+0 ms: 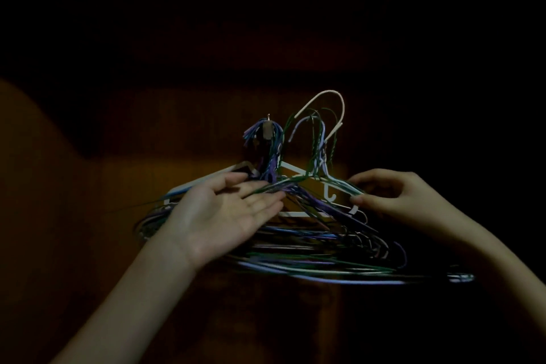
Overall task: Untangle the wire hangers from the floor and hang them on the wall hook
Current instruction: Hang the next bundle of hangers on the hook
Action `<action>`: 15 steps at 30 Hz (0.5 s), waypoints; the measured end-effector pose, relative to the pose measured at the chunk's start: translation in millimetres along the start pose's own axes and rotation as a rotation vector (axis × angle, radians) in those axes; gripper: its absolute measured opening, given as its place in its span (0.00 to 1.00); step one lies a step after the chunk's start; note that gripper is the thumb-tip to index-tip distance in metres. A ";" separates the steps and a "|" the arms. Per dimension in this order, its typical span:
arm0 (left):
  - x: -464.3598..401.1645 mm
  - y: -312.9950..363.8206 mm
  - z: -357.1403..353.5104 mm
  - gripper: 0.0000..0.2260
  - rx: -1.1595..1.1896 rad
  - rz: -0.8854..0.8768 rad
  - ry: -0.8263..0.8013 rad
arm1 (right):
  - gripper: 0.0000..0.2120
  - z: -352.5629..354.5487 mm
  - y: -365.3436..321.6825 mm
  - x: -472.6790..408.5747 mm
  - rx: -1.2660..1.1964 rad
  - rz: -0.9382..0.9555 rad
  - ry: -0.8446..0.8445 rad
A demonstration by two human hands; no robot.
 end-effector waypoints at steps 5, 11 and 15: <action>-8.6 18.2 -8.5 0.23 -0.001 -0.055 -0.032 | 0.09 8.5 -9.7 -18.1 -0.036 0.042 0.012; -6.6 32.8 -6.9 0.23 -0.016 -0.049 -0.034 | 0.08 6.8 -23.1 -34.6 -0.010 0.083 -0.027; -5.3 39.2 2.5 0.26 0.011 -0.059 -0.014 | 0.10 2.0 -28.5 -44.1 0.061 0.079 -0.044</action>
Point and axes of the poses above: each hand's wrist, its own x-axis away from the middle knuckle, its own z-axis out of the back of the hand, y = z × x, the point moved 5 cm from there along -x, towards the middle knuckle, and after that the axes turned 11 degrees about -y, right-handed, at the moved point
